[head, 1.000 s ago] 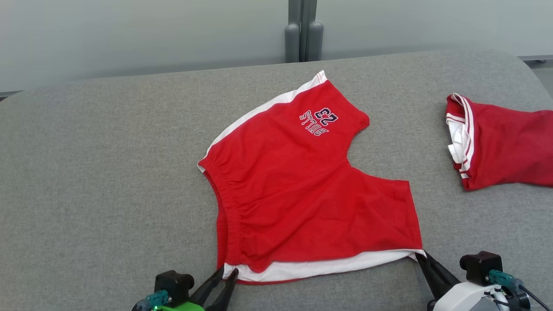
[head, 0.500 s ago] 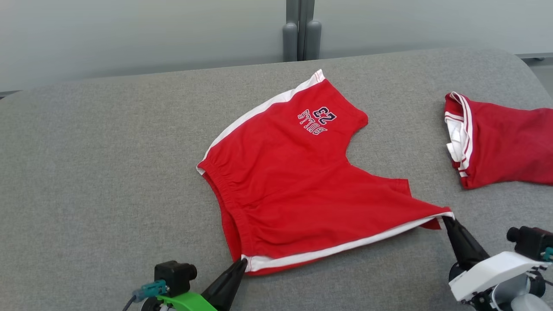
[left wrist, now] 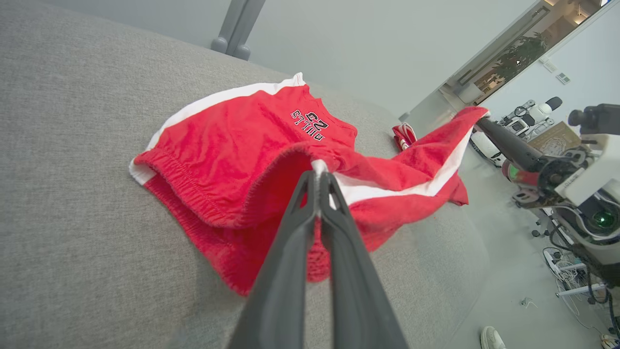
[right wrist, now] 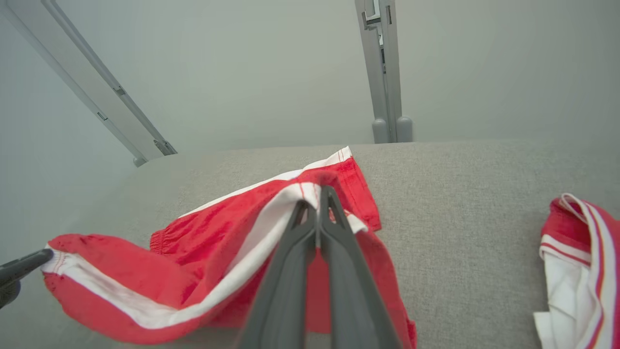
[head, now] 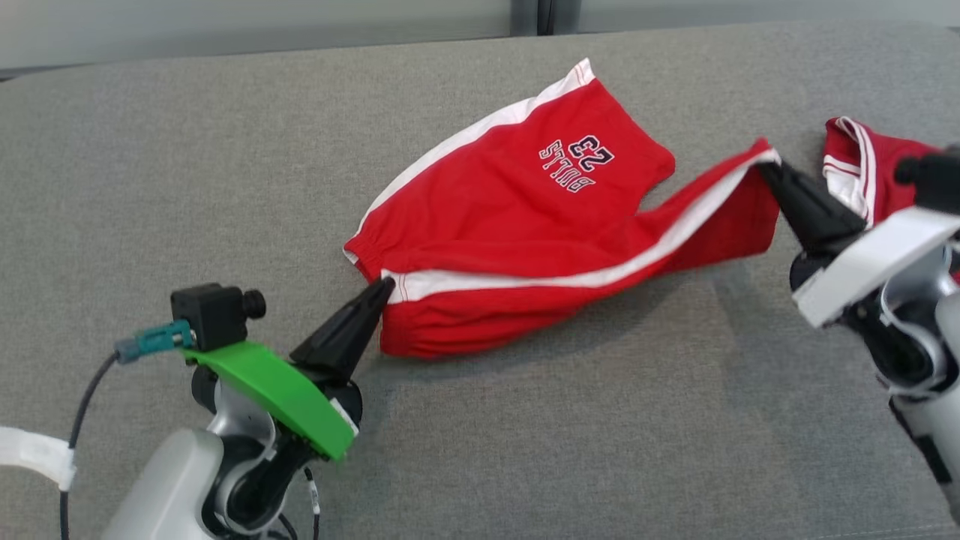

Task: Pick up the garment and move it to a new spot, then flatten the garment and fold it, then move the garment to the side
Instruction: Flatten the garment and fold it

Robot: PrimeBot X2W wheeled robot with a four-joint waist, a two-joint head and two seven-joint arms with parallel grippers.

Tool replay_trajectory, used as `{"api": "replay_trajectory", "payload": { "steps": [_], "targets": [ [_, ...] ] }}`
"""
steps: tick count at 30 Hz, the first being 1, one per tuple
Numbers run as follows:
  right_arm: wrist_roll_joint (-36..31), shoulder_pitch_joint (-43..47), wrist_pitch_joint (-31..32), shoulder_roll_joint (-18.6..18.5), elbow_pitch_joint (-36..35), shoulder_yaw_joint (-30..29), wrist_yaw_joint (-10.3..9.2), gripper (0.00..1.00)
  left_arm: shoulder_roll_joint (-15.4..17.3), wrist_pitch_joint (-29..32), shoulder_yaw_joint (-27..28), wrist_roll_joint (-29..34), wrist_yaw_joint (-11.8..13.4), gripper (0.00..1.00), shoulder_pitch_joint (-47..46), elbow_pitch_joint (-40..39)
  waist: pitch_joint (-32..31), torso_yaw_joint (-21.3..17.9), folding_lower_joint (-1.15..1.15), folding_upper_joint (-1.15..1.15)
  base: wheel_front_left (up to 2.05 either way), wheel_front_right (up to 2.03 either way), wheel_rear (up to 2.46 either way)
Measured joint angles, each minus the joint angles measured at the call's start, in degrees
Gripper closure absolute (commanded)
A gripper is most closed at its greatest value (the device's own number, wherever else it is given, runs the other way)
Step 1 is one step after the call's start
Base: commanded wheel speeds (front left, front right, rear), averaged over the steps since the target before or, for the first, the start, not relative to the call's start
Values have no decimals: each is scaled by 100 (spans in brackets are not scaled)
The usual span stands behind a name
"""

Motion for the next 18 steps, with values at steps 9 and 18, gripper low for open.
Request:
{"api": "replay_trajectory", "payload": {
  "steps": [9, 18],
  "targets": [
    [-137, -1781, 719, -2, 531, -179, -270, 100, -145, 510, 339, 62, 788, 100, -1024, 165, 670, 292, 0, 0, 0, 0, 0],
    [-307, -2409, 998, 113, 1094, -11, -385, 100, -591, 557, 394, -78, 1092, 100, -1609, 495, 1357, 701, 1, 0, 0, 0, 0]
  ]
}}
